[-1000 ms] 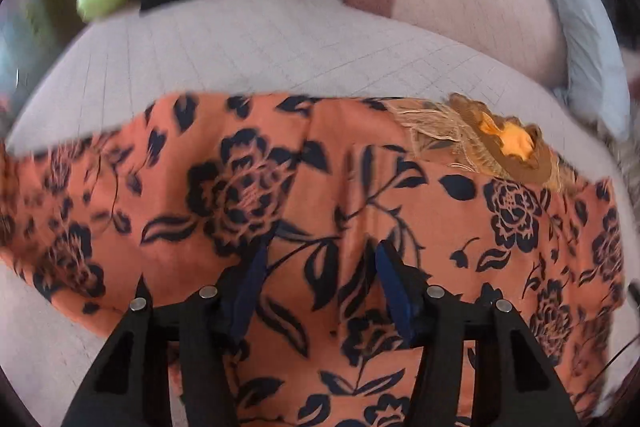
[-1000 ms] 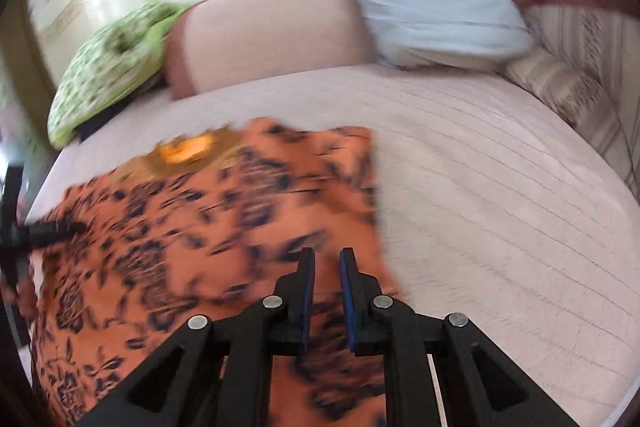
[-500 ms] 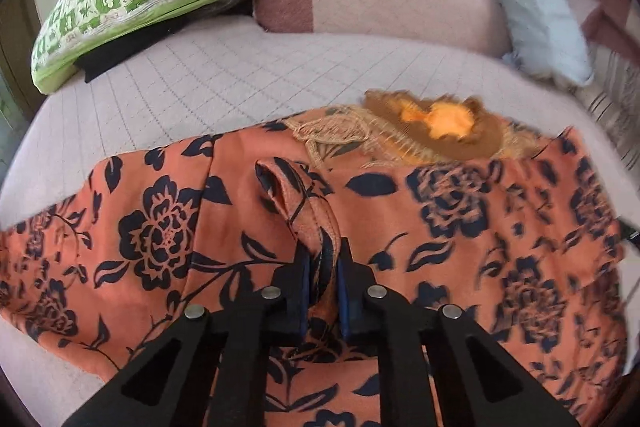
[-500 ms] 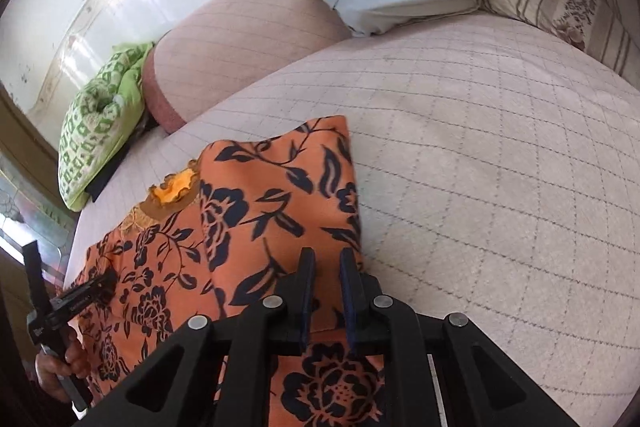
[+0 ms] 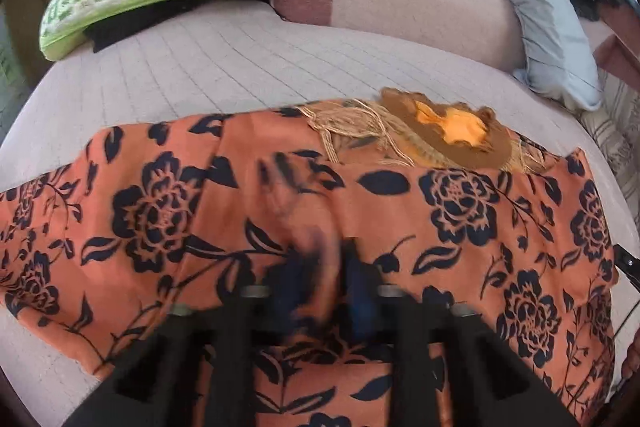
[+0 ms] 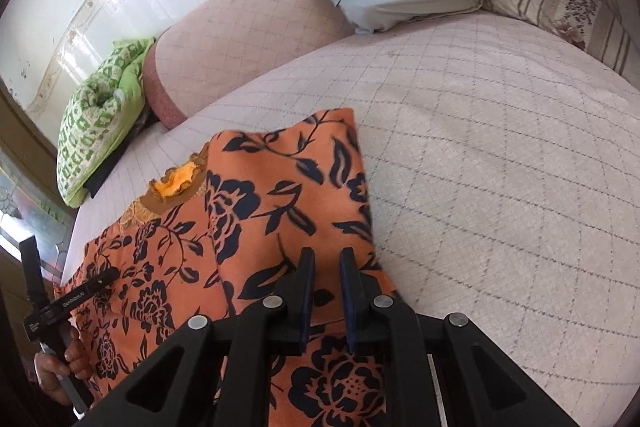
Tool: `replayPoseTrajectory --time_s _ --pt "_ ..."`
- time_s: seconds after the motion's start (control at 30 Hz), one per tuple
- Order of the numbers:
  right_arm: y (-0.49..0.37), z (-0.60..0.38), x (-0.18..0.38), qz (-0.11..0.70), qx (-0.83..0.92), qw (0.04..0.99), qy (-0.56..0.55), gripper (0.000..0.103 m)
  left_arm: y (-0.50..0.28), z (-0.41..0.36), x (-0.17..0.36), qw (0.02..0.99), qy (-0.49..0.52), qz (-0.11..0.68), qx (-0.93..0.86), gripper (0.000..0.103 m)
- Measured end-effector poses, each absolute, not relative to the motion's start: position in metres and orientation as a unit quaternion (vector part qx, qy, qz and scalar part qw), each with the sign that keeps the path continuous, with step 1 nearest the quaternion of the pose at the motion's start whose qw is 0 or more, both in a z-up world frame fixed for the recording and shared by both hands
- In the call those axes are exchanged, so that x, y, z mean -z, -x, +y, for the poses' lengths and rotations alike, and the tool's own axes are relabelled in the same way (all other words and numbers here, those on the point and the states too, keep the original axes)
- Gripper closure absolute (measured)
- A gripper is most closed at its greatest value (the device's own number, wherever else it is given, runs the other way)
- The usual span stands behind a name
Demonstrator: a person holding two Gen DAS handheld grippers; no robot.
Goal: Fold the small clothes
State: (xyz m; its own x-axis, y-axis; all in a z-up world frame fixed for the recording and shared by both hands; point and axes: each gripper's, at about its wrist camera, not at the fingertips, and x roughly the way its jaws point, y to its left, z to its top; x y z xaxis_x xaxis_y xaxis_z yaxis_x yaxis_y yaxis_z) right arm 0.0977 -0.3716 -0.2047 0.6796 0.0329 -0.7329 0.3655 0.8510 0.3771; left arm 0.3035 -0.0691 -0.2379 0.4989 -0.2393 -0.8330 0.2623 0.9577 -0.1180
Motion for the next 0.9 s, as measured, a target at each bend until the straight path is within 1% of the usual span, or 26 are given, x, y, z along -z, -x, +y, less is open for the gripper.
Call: replayPoseTrajectory --time_s 0.1,0.27,0.37,0.47,0.53,0.57,0.63,0.67,0.73,0.77,0.87,0.9 --pt "-0.095 -0.378 0.204 0.380 0.103 0.878 -0.272 0.088 -0.300 -0.065 0.230 0.872 0.012 0.467 0.145 0.097" --pt "-0.095 -0.378 0.198 0.359 0.085 0.885 -0.282 0.088 -0.287 -0.058 0.199 0.901 0.011 0.415 0.129 0.098" --pt "-0.099 -0.374 0.194 0.351 0.067 0.888 -0.291 0.088 -0.284 -0.047 0.185 0.909 0.017 0.398 0.125 0.098" --pt "-0.110 -0.363 0.199 0.368 0.048 0.885 -0.281 0.088 -0.291 -0.044 0.196 0.899 -0.003 0.423 0.108 0.097" --pt "-0.128 -0.351 0.224 0.447 0.043 0.855 -0.259 0.074 -0.300 -0.043 0.219 0.881 -0.025 0.466 0.080 0.096" --pt "-0.132 -0.348 0.232 0.462 0.045 0.848 -0.254 0.070 -0.304 -0.043 0.230 0.870 -0.032 0.487 0.068 0.095" --pt "-0.130 -0.344 0.222 0.443 0.049 0.863 -0.239 0.071 -0.307 -0.042 0.234 0.869 -0.024 0.490 0.062 0.093" --pt "-0.130 -0.344 0.219 0.437 0.041 0.867 -0.237 0.071 -0.307 -0.042 0.231 0.871 -0.022 0.487 0.060 0.090" --pt "-0.129 -0.345 0.214 0.419 0.041 0.874 -0.242 0.071 -0.308 -0.038 0.221 0.880 -0.011 0.472 0.056 0.089" --pt "-0.130 -0.345 0.211 0.407 0.039 0.880 -0.243 0.071 -0.308 -0.036 0.218 0.884 -0.008 0.465 0.048 0.085" --pt "-0.138 -0.339 0.205 0.376 0.030 0.897 -0.232 0.071 -0.311 -0.030 0.217 0.890 -0.009 0.455 0.013 0.084" --pt "-0.143 -0.334 0.208 0.381 0.024 0.896 -0.225 0.071 -0.313 -0.025 0.217 0.890 -0.005 0.456 0.000 0.084"
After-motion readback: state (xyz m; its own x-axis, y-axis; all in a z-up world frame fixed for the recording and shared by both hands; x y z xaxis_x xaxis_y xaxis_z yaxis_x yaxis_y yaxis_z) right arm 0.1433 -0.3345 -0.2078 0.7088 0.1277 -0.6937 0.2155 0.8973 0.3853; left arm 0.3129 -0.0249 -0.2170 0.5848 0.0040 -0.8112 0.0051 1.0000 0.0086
